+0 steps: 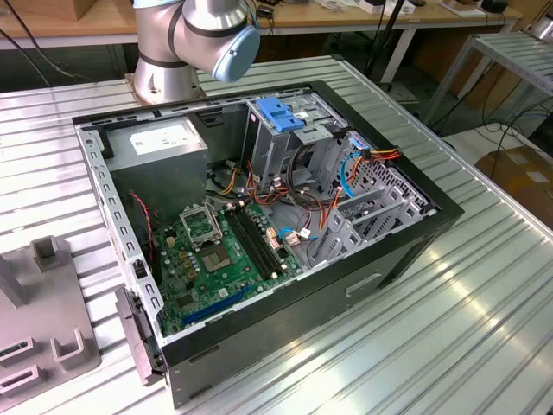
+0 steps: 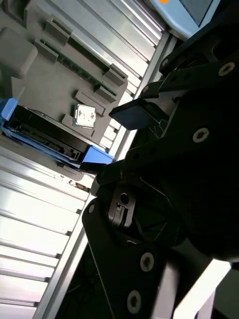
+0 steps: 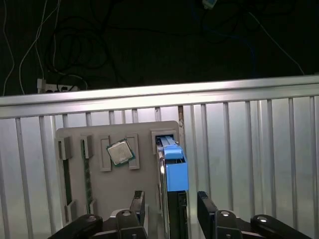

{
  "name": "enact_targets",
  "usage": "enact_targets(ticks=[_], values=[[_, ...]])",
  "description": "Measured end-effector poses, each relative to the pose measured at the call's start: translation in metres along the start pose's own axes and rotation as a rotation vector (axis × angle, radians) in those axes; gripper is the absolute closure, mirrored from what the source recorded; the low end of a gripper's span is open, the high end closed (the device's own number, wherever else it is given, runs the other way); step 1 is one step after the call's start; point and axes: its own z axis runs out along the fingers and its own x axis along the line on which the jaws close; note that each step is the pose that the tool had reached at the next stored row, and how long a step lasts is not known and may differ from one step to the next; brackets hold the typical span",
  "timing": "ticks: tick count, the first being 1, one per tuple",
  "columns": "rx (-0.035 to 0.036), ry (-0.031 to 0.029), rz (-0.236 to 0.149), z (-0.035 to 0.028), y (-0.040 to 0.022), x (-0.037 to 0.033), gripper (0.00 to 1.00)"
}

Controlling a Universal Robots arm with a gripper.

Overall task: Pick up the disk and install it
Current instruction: 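Pick up the disk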

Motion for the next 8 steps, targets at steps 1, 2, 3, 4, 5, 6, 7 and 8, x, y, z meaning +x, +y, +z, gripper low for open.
enact_targets(ticks=[1, 2, 3, 4, 5, 6, 7, 8], values=[[-0.0013, 0.0000, -0.001, 0.0010, 0.0001, 0.0000, 0.46], [-0.0044, 0.0003, -0.002, 0.0028, 0.0002, 0.0000, 0.45], [-0.0075, 0.0005, -0.002, 0.0041, 0.0002, 0.0000, 0.45], [-0.0102, 0.0007, -0.002, 0.0050, 0.0002, 0.0000, 0.38], [-0.0148, 0.0010, -0.002, 0.0064, 0.0003, 0.0001, 0.38], [-0.0180, 0.0013, -0.002, 0.0076, 0.0003, 0.0001, 0.38], [-0.0222, 0.0015, -0.001, 0.0101, 0.0005, 0.0002, 0.38], [-0.0246, 0.0017, -0.001, 0.0116, 0.0006, 0.0002, 0.38]])
